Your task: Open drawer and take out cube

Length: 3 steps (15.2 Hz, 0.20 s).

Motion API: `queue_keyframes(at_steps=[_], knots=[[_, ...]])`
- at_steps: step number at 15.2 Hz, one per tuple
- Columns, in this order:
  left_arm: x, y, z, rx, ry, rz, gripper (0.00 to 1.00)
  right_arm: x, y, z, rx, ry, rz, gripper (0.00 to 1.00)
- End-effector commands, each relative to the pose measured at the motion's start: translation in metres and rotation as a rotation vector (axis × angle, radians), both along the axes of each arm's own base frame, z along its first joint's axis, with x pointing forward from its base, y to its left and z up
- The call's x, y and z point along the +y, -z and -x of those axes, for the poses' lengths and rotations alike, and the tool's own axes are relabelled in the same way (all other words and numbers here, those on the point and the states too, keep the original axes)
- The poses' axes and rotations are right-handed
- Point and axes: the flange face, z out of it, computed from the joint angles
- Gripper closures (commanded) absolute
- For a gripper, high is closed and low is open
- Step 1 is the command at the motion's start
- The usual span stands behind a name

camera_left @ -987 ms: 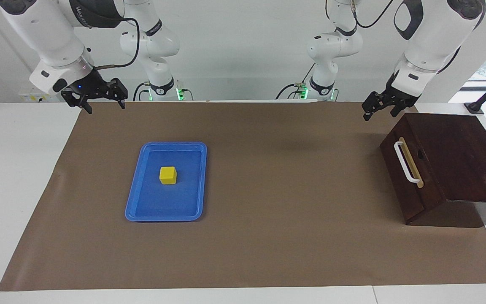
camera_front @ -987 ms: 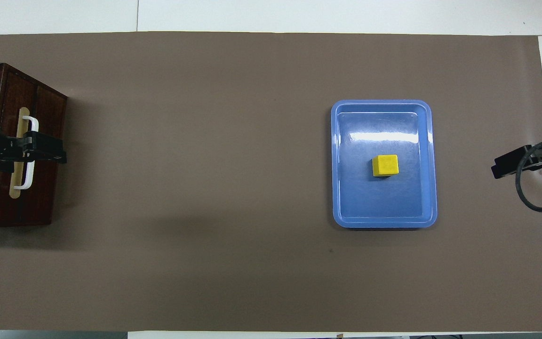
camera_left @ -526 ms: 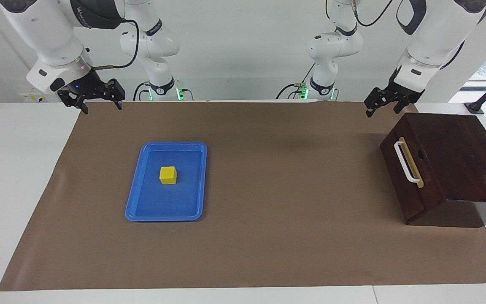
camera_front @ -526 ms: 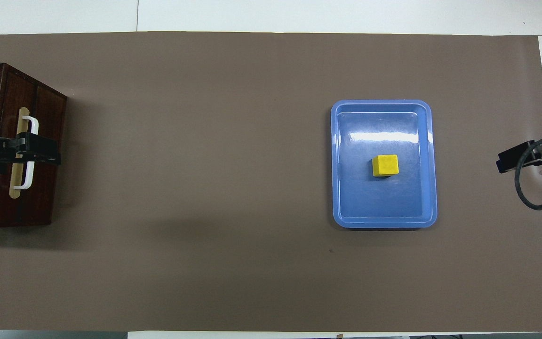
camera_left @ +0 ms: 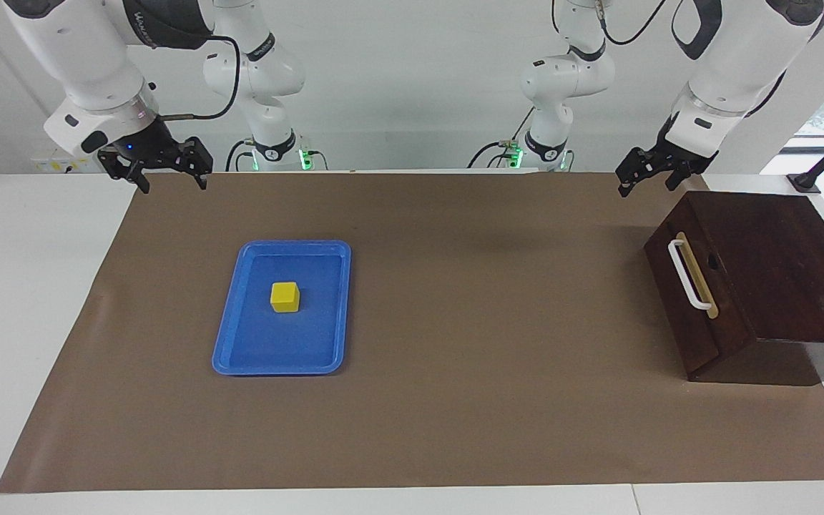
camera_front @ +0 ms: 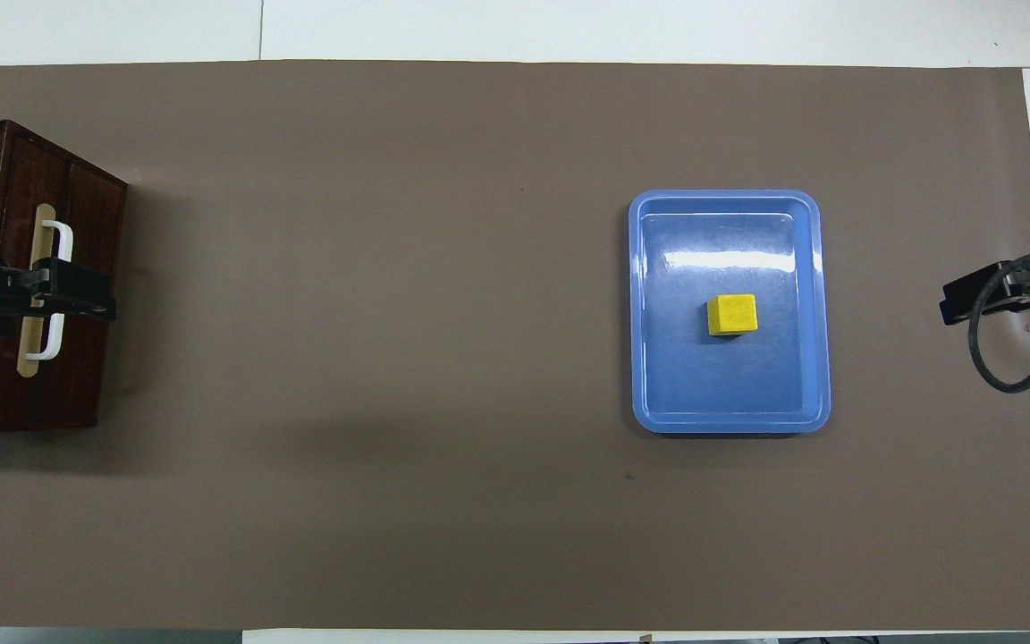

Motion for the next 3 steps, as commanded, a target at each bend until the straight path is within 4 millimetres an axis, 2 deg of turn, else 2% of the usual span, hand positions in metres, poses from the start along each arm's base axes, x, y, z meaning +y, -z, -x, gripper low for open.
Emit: queue_keyframes(at_steps=[1, 3], knots=[[-0.0003, -0.0038, 0.0043, 0.010, 0.071, -0.005, 0.00, 0.0014, -0.0044, 0.0046, -0.014, 0.014, 0.012, 0.00], [-0.0004, -0.0045, 0.0049, 0.010, 0.099, -0.003, 0.00, 0.0014, -0.0045, 0.0045, -0.016, 0.016, 0.013, 0.00]])
